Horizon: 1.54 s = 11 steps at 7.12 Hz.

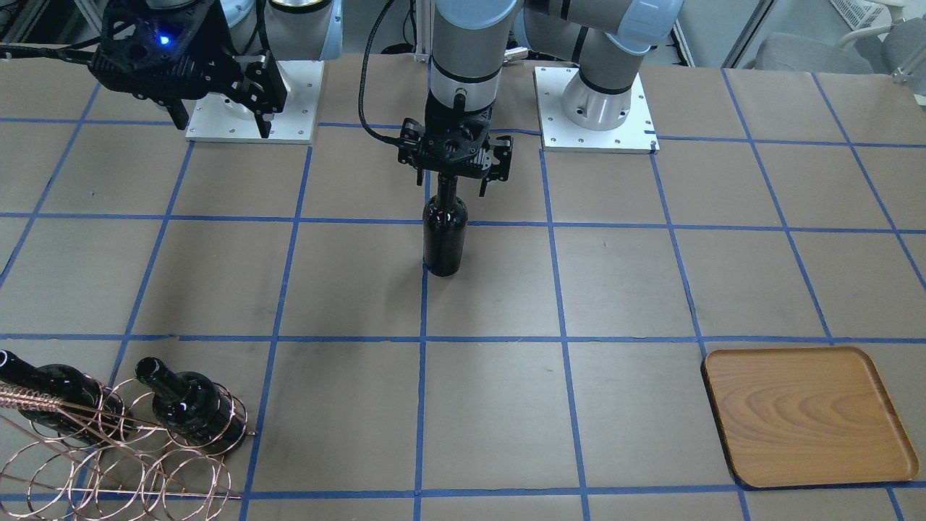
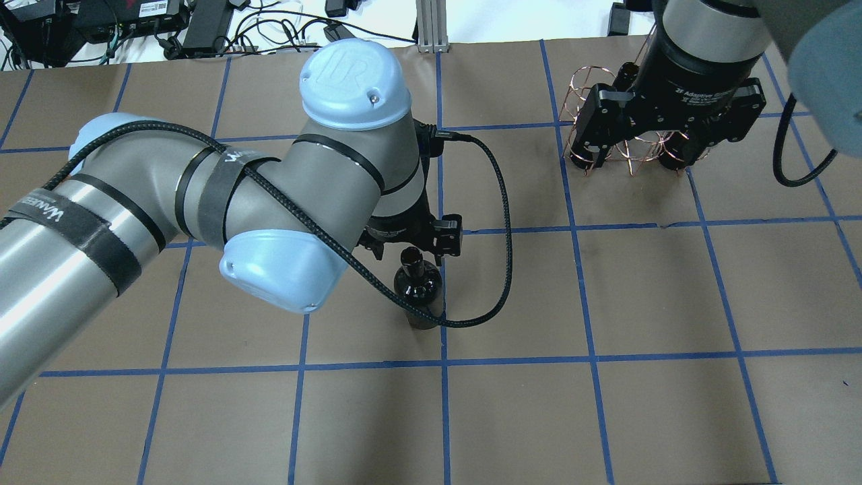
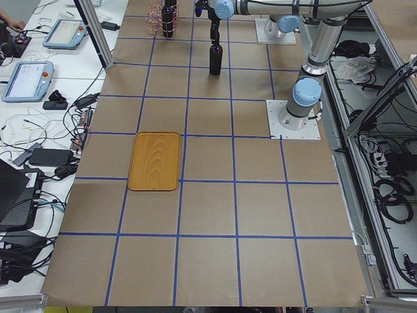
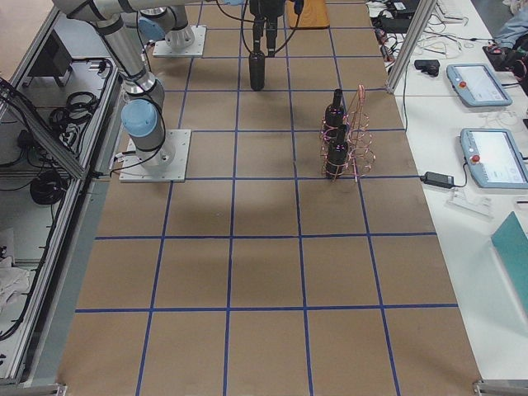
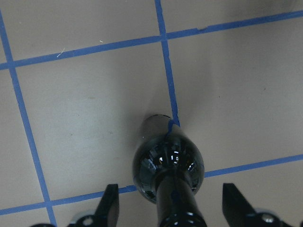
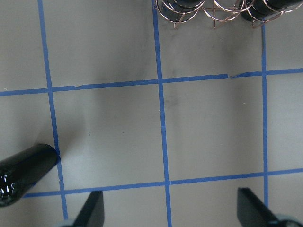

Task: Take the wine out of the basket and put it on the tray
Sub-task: 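Reach the left gripper to the standing bottle while the right arm withdraws, then close the left gripper on the bottle neck and lift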

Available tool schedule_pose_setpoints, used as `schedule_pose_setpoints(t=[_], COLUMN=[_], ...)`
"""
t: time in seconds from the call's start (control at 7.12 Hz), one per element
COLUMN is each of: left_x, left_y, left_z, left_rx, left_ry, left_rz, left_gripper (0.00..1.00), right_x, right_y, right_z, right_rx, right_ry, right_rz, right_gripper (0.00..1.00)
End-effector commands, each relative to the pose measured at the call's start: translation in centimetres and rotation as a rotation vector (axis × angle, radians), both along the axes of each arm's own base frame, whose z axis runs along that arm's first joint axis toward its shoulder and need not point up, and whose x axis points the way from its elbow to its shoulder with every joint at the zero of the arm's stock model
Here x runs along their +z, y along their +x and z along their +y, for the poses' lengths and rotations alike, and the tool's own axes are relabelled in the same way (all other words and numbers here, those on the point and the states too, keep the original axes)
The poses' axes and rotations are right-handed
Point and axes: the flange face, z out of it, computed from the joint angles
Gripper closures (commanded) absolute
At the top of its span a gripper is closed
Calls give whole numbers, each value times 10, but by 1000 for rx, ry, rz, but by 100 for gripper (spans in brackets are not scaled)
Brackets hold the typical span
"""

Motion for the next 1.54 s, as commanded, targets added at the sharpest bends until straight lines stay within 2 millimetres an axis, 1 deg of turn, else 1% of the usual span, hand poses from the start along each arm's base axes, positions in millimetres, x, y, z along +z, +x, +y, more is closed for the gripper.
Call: schedule_pose_setpoints(t=[0.0, 0.14, 0.28, 0.42, 0.56, 0.7, 0.84, 0.98, 1.12, 1.26, 1.4], left_x=[-3, -4, -3, 0, 4, 16, 30, 46, 62, 80, 92], left_y=[-1, -1, 0, 0, 1, 5, 11, 31, 68, 106, 153], left_z=[-1, 0, 0, -1, -3, -11, -21, -37, -62, -84, -110], left_rx=[-11, -12, -16, -15, -15, -5, -31, -71, -38, -50, -8], left_ry=[5, 11, 14, 8, -2, -27, -37, -31, -22, -26, -50], left_rz=[-3, -4, -5, -6, -7, 0, 3, -4, -7, -9, -30], left_gripper=[43, 76, 100, 100, 100, 100, 100, 100, 100, 100, 100], right_x=[-20, -16, -10, -1, 4, 12, 18, 26, 23, 24, 25], right_y=[0, -1, 1, 0, 3, 6, 5, 4, 3, 3, 3], right_z=[-56, -56, -56, -54, -54, -49, -49, -48, -46, -44, -40], right_rx=[8, 7, 8, 7, 6, 7, 6, 6, 9, 9, 10], right_ry=[-112, -120, -126, -140, -136, -120, -122, -127, -97, -91, -85], right_rz=[4, 2, -3, -12, -27, -47, -30, -30, -11, -12, -11], right_gripper=[0, 0, 0, 0, 0, 0, 0, 0, 0, 0, 0])
